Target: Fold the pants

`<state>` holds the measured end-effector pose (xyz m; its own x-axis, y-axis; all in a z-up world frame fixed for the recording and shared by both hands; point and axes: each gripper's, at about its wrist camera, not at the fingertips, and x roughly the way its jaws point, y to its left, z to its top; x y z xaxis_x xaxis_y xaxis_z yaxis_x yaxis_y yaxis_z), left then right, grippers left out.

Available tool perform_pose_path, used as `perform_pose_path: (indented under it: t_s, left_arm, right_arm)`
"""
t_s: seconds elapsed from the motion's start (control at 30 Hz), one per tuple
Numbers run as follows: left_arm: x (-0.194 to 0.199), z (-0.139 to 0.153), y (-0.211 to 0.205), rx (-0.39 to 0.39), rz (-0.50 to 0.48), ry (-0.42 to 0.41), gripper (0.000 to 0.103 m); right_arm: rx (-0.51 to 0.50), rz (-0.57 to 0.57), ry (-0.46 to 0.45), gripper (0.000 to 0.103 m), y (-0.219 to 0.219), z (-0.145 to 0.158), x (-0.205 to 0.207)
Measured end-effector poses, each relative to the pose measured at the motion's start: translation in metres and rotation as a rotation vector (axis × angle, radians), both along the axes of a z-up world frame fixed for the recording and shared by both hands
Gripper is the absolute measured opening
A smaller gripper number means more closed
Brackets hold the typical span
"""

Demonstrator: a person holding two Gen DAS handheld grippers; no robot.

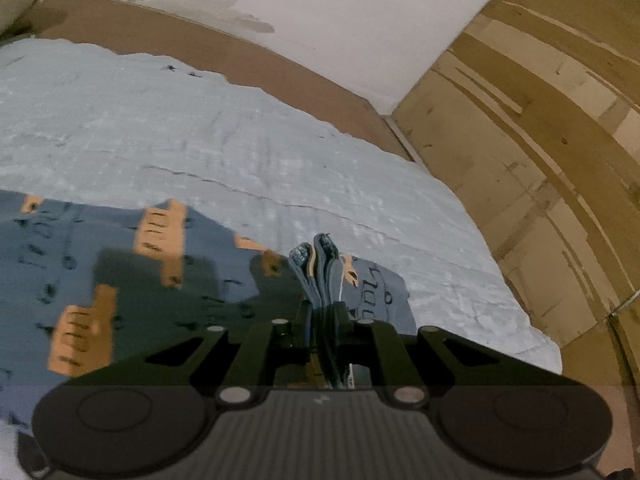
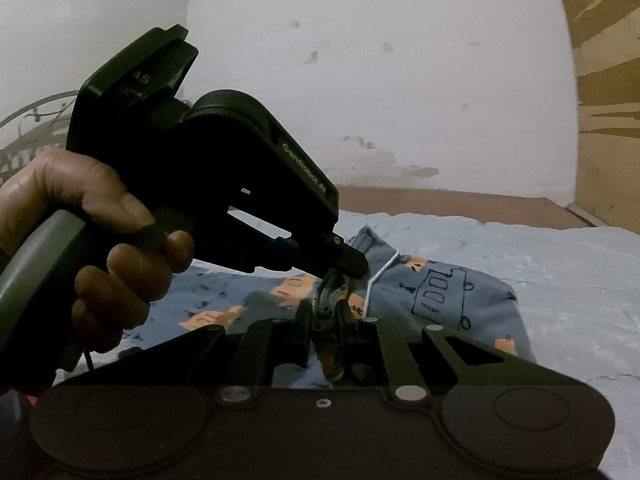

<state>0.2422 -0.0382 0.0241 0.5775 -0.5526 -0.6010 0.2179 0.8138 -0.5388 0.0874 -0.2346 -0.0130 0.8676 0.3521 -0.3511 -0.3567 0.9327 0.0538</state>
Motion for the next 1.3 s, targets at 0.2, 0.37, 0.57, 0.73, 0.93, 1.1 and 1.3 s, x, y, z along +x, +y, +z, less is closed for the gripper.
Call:
perform_pose_path:
  t_s: [0.2,0.37,0.57,0.73,0.93,1.1,1.3]
  left_arm:
    - [0.001,-0.012,0.029,0.018,0.038,0.026,0.01]
    - [0.001,-0.022,0.05,0.038,0.055,0.041,0.01]
    - [0.008,-0.04,0.062,0.049,0.058,0.088,0.01]
    - [0.008,-0.052,0.066,0.042,0.055,0.11,0.01]
    - [0.011,-0.059,0.069,0.035,0.062,0.128,0.018]
    - [0.009,-0.051,0.067,0.085,0.094,0.105,0.057]
    - [0.012,-0.046,0.043,0.257,0.142,-0.009,0.075]
  right_arm:
    - [-0.016,0.062,0.026,0.013,0.021,-0.007,0.011]
    - [-0.051,0.124,0.042,0.013,0.033,-0.01,0.028]
    - [-0.096,0.171,0.075,0.013,0.053,-0.018,0.036]
    - [-0.104,0.188,0.098,0.014,0.056,-0.024,0.041]
    - [-0.115,0.213,0.073,0.038,0.049,-0.027,0.032]
    - [-0.148,0.181,0.029,0.076,0.027,-0.03,0.024]
    - [-0.205,0.012,-0.008,0.098,-0.017,-0.031,0.04]
